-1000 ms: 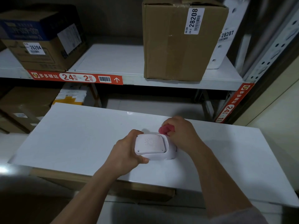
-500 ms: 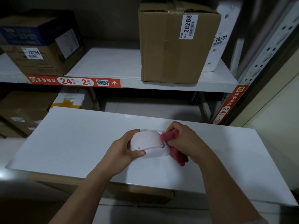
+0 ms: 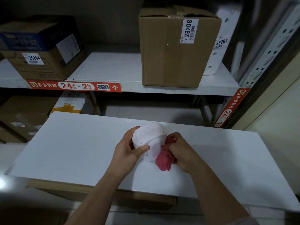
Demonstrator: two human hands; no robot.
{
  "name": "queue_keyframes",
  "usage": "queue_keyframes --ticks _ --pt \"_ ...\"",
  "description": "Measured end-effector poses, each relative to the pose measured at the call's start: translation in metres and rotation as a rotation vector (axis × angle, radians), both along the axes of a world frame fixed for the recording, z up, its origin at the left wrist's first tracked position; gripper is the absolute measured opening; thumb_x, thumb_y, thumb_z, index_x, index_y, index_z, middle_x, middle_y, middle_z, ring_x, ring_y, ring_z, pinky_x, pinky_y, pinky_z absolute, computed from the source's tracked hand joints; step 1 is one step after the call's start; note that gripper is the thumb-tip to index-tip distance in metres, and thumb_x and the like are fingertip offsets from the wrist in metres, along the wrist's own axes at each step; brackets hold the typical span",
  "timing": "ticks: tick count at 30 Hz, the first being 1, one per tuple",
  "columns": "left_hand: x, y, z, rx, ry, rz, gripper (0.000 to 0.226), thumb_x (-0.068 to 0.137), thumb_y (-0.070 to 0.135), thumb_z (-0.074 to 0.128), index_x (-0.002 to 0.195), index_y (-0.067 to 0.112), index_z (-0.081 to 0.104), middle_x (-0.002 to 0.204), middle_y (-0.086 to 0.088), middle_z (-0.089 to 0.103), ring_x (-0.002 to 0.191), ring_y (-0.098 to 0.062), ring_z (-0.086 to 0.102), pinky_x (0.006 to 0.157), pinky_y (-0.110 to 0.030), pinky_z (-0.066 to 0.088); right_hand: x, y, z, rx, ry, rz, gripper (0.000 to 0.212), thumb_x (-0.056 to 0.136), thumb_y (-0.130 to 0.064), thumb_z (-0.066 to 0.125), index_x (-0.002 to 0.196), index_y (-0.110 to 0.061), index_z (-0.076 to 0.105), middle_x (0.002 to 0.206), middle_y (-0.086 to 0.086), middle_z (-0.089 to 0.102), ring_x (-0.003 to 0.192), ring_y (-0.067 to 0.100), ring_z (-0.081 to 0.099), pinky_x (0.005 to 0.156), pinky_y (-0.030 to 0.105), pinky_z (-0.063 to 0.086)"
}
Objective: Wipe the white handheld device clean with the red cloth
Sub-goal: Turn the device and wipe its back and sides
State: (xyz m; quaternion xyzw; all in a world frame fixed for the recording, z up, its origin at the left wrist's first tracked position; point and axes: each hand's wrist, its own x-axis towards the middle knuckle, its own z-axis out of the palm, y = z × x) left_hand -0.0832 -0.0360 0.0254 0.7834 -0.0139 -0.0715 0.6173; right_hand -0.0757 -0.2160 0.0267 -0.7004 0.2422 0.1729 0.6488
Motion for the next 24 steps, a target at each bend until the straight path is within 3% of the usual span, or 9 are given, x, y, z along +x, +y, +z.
queue_keyframes --ticks 6,10,13,16,19,24 --pt "-0.001 -0.009 0.000 0.043 -0.041 0.031 0.059 0.079 0.013 0.074 0.127 0.035 0.048 0.112 0.024 0.058 0.105 -0.004 0.058 0.082 -0.016 0.049 -0.003 -0.020 0.016 -0.105 -0.069 -0.065 0.020 0.070 0.008 0.057 0.082 -0.008 0.055 0.076 0.009 0.061 0.067 0.021 0.055 0.058 0.030 0.043" --pt "-0.002 -0.012 0.002 0.072 -0.053 0.026 0.058 0.078 0.012 0.075 0.125 0.034 0.048 0.107 0.023 0.058 0.098 -0.001 0.059 0.071 -0.010 0.049 -0.008 -0.028 0.037 -0.090 -0.283 0.045 0.026 0.062 0.015 0.057 0.068 -0.010 0.052 0.064 0.010 0.052 0.057 0.020 0.049 0.053 0.031 0.038" --pt "-0.003 -0.015 0.004 0.088 -0.059 0.024 0.057 0.078 0.012 0.076 0.121 0.036 0.047 0.104 0.024 0.056 0.094 -0.002 0.059 0.066 -0.009 0.051 -0.011 -0.024 0.041 -0.227 -0.422 0.148 0.023 0.062 0.016 0.057 0.069 -0.005 0.053 0.076 0.007 0.057 0.061 0.017 0.052 0.052 0.025 0.040" --pt "-0.003 -0.014 0.005 0.082 -0.054 0.020 0.057 0.078 0.011 0.075 0.119 0.036 0.045 0.105 0.023 0.055 0.095 -0.006 0.059 0.066 -0.010 0.052 -0.013 -0.019 0.027 -0.398 -0.445 0.159 0.022 0.068 0.012 0.056 0.066 -0.010 0.052 0.084 -0.001 0.054 0.068 0.011 0.054 0.052 0.014 0.040" --pt "-0.004 -0.014 0.005 0.102 -0.052 0.002 0.057 0.078 0.013 0.076 0.120 0.037 0.044 0.108 0.020 0.055 0.099 -0.009 0.058 0.071 -0.014 0.052 -0.016 -0.022 0.011 -0.486 -0.395 0.146 0.024 0.076 -0.005 0.065 0.065 -0.016 0.047 0.079 0.003 0.053 0.064 0.015 0.053 0.052 0.020 0.039" --pt "-0.002 -0.010 0.003 0.073 -0.037 0.001 0.058 0.077 0.010 0.076 0.120 0.036 0.047 0.111 0.018 0.058 0.101 -0.008 0.058 0.081 -0.023 0.054 -0.009 -0.025 0.020 -0.313 -0.371 0.075 0.023 0.061 0.014 0.056 0.069 -0.008 0.053 0.064 0.002 0.053 0.058 0.016 0.052 0.050 0.030 0.042"
